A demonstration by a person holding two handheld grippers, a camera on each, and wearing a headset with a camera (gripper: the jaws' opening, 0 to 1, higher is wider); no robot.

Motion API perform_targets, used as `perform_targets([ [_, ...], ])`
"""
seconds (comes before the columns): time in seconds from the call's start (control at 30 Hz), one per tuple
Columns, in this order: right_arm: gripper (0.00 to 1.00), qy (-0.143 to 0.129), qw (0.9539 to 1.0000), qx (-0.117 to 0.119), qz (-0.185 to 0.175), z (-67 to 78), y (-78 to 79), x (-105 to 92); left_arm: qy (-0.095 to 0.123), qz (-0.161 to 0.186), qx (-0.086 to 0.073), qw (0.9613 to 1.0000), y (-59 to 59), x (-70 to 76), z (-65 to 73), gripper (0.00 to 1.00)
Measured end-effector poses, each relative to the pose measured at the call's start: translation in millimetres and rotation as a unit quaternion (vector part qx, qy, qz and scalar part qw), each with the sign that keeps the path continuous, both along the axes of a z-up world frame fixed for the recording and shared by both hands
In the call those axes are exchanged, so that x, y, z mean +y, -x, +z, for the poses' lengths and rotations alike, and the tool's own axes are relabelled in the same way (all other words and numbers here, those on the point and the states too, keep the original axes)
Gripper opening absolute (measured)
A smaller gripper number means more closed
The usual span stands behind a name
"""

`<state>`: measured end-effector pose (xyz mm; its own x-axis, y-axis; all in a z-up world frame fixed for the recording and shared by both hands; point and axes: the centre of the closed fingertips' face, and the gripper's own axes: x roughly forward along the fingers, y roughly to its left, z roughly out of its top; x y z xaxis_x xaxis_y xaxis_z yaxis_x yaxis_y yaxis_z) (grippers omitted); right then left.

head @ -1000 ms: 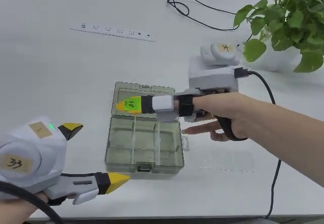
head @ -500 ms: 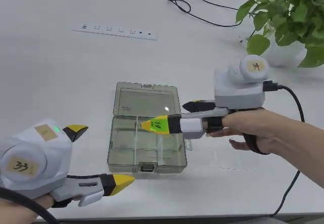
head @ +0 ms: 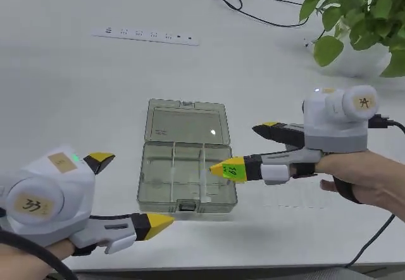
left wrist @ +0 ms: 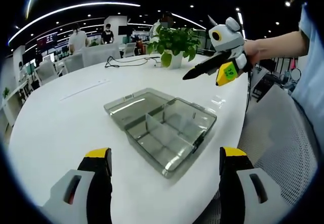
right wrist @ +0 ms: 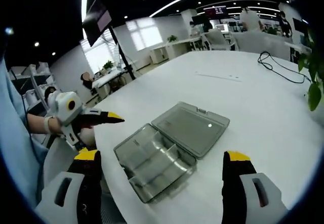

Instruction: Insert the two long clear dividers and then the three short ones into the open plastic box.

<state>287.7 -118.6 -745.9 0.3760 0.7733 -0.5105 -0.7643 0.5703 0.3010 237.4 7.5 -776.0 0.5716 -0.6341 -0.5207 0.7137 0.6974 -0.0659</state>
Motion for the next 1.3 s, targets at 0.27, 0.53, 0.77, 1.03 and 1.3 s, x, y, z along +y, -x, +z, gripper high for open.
perform_targets([
  [0.27, 1.00, 0.013, 0.9988, -0.043, 0.019, -2.0, 7.1, -13.5, 0.000, 0.004, -0.002, 1.0000, -2.8, -0.1, 2.1, 0.90],
  [0.53, 1.00, 0.015, 0.9969, -0.069, 0.034, -3.3, 10.9, -25.8, 0.003, 0.013, -0.003, 0.9999, -5.2, 1.9, 5.7, 0.90],
  [0.77, 1.00, 0.025, 0.9954, -0.078, 0.048, -6.9, 18.3, -37.0, -0.006, 0.015, -0.002, 0.9999, -4.1, 4.6, 5.6, 0.90],
  [1.03, 1.00, 0.034, 0.9949, -0.077, 0.056, -9.2, 23.7, -52.7, -0.003, 0.025, 0.001, 0.9997, -5.1, 5.0, 6.3, 0.90],
  [1.3, 1.00, 0.047, 0.9932, -0.079, 0.070, -14.2, 28.4, -64.6, -0.005, 0.025, 0.006, 0.9996, -0.6, 5.1, 5.9, 0.90],
])
